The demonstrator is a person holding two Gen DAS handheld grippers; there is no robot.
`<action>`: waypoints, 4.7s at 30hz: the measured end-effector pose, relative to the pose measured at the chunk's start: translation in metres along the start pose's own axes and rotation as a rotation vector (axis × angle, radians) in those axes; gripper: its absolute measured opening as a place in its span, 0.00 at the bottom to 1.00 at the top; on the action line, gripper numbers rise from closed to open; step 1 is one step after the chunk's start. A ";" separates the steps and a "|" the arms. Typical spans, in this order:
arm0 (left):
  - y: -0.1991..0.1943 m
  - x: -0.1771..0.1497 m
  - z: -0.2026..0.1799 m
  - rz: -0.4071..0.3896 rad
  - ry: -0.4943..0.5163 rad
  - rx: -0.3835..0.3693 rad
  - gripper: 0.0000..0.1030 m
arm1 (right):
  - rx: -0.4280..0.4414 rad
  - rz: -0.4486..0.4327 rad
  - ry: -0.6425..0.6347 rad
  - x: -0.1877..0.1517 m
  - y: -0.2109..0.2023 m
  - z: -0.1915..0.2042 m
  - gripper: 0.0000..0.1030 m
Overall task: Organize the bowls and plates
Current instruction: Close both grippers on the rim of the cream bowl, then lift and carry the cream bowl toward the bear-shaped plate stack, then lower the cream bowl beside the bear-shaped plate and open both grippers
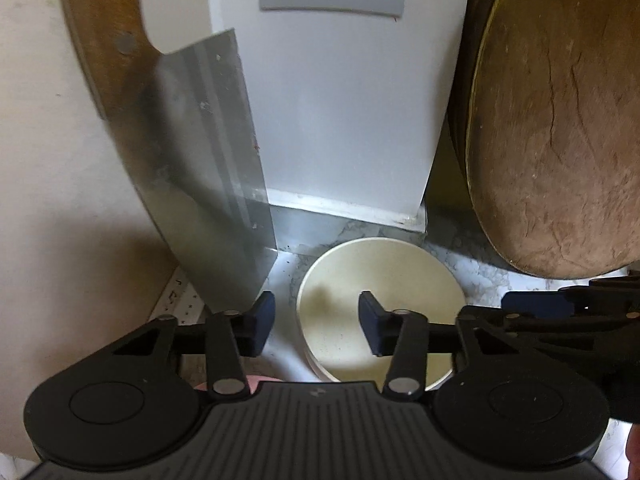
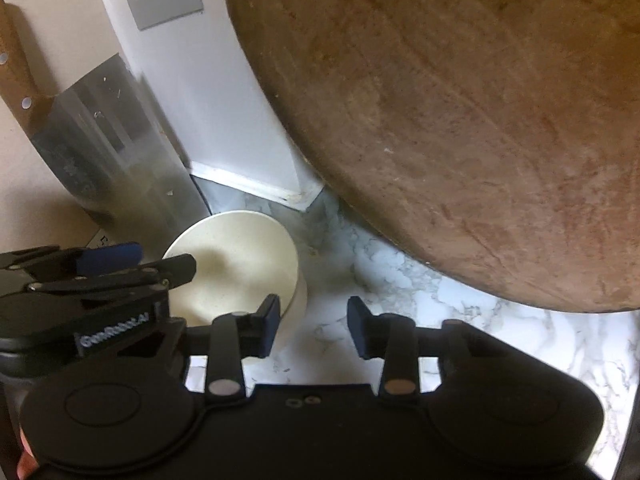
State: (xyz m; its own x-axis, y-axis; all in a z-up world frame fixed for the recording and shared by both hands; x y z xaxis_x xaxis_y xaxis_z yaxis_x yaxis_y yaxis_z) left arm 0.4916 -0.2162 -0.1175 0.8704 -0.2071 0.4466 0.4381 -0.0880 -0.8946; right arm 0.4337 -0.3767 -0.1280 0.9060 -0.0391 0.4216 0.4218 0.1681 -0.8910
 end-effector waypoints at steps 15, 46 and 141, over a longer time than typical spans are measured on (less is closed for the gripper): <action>0.021 0.000 0.003 0.069 -0.015 -0.011 0.09 | 0.003 0.004 0.010 0.000 0.010 0.008 0.11; -0.085 -0.038 0.006 -0.007 -0.004 -0.034 0.07 | -0.002 -0.095 -0.039 -0.054 -0.095 0.044 0.11; -0.143 -0.250 0.119 0.089 -0.104 -0.016 0.08 | 0.102 0.092 -0.162 -0.230 -0.082 0.182 0.30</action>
State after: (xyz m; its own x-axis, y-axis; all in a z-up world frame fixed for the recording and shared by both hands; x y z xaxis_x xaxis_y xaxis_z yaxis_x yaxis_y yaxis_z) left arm 0.2385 -0.0359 -0.0998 0.9247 -0.1129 0.3634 0.3548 -0.0897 -0.9306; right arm 0.1842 -0.2026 -0.1210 0.9194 0.1388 0.3681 0.3242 0.2628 -0.9087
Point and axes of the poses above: each gripper's, at about its wrist camera, not at the fingertips, and y roughly the way its jaws point, z to its left, x to its top, the point moved 7 cm from there along y, roughly the way its jaws point, and after that the axes turned 14 degrees about z, right-handed, at the moved point
